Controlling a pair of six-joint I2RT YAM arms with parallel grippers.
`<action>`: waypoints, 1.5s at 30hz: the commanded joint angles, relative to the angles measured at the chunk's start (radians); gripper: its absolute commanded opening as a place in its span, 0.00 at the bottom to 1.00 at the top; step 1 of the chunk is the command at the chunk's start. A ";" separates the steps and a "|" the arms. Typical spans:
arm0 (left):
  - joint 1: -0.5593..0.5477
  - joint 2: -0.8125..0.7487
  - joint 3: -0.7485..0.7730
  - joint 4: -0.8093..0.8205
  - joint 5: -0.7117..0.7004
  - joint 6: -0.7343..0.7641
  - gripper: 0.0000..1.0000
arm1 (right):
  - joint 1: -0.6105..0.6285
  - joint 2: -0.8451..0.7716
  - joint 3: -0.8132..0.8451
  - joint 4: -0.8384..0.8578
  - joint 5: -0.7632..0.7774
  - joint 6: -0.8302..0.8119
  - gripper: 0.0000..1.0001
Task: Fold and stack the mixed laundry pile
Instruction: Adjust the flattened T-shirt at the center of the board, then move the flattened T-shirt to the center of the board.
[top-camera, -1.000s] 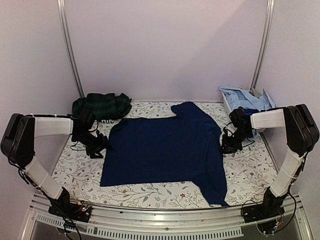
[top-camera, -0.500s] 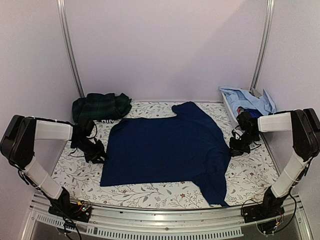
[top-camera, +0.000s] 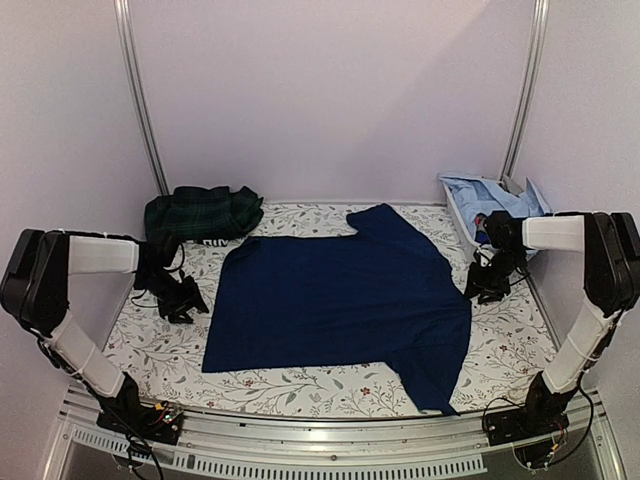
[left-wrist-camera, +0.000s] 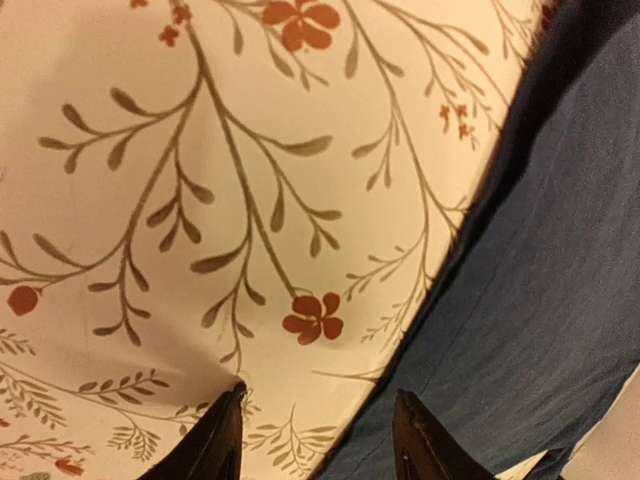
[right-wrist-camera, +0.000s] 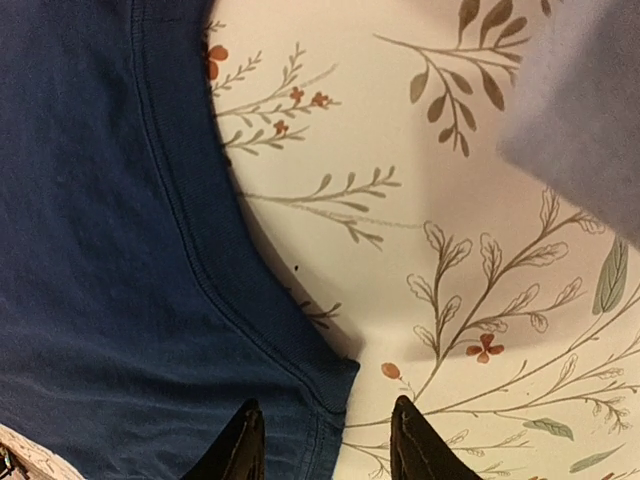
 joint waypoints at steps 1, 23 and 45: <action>-0.012 -0.091 0.001 -0.071 0.059 0.079 0.54 | -0.001 -0.114 -0.002 -0.104 -0.069 0.004 0.43; -0.272 -0.019 -0.157 0.028 0.183 -0.042 0.45 | 0.187 -0.085 -0.275 0.057 -0.296 0.058 0.40; -0.272 -0.285 0.063 -0.110 -0.068 0.043 0.80 | 0.234 -0.272 -0.125 -0.113 -0.370 0.105 0.57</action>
